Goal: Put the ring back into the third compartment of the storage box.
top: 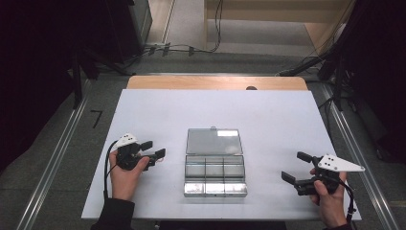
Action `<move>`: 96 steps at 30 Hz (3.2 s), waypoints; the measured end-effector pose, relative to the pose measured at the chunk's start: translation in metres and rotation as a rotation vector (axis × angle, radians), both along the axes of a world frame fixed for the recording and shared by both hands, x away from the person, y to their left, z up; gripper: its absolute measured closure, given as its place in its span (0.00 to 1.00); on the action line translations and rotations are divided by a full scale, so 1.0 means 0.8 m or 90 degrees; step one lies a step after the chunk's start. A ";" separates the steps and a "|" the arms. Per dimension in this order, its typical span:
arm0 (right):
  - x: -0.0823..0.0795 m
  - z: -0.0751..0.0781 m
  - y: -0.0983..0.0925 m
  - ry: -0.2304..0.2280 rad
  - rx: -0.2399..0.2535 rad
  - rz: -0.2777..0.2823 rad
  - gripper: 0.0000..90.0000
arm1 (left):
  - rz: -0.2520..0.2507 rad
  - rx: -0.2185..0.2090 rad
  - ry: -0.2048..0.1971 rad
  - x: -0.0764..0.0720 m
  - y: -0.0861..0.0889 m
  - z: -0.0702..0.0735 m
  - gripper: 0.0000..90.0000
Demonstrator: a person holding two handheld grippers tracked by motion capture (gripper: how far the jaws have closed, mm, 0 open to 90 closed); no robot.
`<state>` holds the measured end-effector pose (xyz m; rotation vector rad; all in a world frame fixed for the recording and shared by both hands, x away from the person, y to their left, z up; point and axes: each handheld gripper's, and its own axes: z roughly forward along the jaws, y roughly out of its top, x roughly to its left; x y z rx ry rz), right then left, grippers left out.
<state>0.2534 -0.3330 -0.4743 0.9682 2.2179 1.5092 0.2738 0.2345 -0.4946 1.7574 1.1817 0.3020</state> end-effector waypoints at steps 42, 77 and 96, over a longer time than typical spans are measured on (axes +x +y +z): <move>-0.001 -0.012 -0.013 0.014 0.005 -0.012 0.00 | 0.008 0.115 0.063 0.006 -0.006 -0.015 0.78; 0.001 -0.015 -0.007 0.016 -0.006 -0.012 0.00 | 0.011 0.154 0.024 -0.001 -0.019 -0.015 0.98; 0.000 -0.014 -0.007 0.015 -0.006 -0.012 0.00 | 0.008 0.112 -0.024 -0.011 -0.021 0.015 0.98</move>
